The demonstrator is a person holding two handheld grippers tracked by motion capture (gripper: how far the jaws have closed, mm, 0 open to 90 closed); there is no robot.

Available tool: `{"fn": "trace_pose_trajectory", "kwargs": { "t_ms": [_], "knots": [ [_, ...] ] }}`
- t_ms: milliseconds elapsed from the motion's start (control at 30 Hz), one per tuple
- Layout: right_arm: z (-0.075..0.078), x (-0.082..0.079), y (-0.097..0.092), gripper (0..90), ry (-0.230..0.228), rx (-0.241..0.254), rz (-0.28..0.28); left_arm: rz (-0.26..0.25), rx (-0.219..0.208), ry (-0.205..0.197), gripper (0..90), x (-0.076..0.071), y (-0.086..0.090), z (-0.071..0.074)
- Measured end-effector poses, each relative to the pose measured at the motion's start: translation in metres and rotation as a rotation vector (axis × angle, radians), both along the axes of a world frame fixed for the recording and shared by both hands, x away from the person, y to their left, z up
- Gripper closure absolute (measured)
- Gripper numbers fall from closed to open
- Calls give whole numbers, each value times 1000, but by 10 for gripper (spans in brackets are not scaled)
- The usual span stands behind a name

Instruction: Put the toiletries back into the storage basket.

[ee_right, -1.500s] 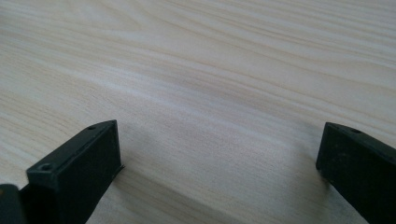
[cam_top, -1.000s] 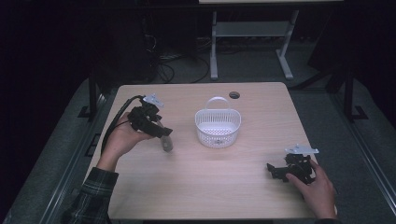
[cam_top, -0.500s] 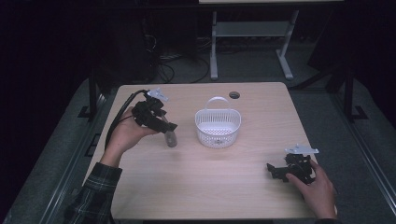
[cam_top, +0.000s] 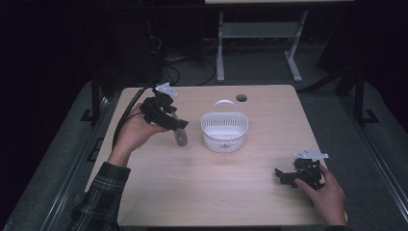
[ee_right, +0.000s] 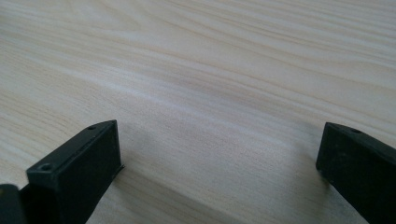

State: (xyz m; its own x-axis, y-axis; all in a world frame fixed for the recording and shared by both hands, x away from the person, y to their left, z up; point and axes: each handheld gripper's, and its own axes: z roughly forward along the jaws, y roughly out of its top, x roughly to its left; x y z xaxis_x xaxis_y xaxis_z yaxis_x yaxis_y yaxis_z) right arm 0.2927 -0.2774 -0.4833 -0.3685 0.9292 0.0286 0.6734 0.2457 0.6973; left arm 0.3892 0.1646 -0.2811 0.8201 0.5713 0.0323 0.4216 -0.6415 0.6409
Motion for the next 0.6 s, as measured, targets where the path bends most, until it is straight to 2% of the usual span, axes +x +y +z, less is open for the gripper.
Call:
{"fn": "trace_pose_trajectory", "kwargs": {
  "t_ms": [600],
  "knots": [
    [0,0,0,0,-1,-1,1,-9,-31,-21,295,5,-18,14]
  ]
}}
